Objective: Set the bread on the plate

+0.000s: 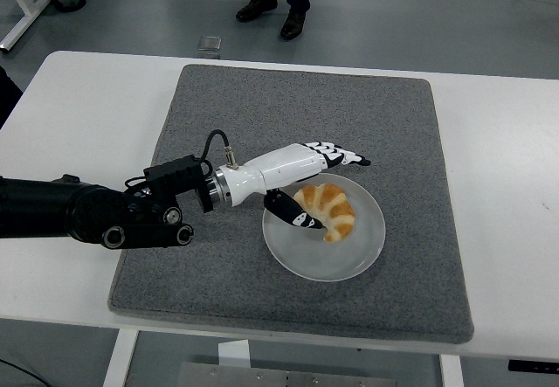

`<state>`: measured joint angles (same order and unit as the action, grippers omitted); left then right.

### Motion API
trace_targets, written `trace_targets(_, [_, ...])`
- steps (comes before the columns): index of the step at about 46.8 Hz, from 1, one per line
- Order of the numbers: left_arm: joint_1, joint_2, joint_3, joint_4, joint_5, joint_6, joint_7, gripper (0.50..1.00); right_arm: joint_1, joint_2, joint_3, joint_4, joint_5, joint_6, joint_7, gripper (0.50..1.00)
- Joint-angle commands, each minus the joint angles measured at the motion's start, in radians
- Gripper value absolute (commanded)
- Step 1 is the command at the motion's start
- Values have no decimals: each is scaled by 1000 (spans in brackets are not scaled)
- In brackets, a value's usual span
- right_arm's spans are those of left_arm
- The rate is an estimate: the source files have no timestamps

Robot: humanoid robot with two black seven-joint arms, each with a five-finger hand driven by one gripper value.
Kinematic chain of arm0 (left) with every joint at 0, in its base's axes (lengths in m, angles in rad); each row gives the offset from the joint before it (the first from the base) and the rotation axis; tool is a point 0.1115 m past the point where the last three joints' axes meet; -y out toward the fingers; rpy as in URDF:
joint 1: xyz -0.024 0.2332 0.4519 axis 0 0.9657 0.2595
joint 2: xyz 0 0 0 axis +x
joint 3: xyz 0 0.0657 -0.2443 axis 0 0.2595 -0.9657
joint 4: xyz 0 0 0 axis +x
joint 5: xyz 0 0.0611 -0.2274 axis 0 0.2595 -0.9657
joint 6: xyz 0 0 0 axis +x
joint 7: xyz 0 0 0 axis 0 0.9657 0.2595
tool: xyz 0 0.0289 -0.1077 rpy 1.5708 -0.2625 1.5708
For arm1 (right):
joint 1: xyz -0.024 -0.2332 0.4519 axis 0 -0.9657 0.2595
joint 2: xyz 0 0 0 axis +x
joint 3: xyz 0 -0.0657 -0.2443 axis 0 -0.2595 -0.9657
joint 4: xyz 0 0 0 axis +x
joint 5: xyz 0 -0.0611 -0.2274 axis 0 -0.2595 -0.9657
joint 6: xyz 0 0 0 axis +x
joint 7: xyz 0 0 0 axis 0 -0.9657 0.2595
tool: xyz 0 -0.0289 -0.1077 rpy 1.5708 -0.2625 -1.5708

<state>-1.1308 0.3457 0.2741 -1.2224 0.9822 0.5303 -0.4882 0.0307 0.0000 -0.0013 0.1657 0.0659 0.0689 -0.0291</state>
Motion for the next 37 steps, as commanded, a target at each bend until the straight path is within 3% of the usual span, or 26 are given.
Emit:
trace_targets(1, [-6,12,-18,-11,-43,-10,0,990,0,0,0,1,0,0,0,952])
trace_targets(7, [-9,32,-90,-16,-186,-88,0,992,0,0,0,1,0,0,0,952])
trace_targets(19, [3,78,-326,44,-487,-346,14,992,0,0,0,1,0,0,0,952])
trace_targets(37, [2,73,-450,259,-678,-526,20,992,0,0,1,1,0,0,0,954])
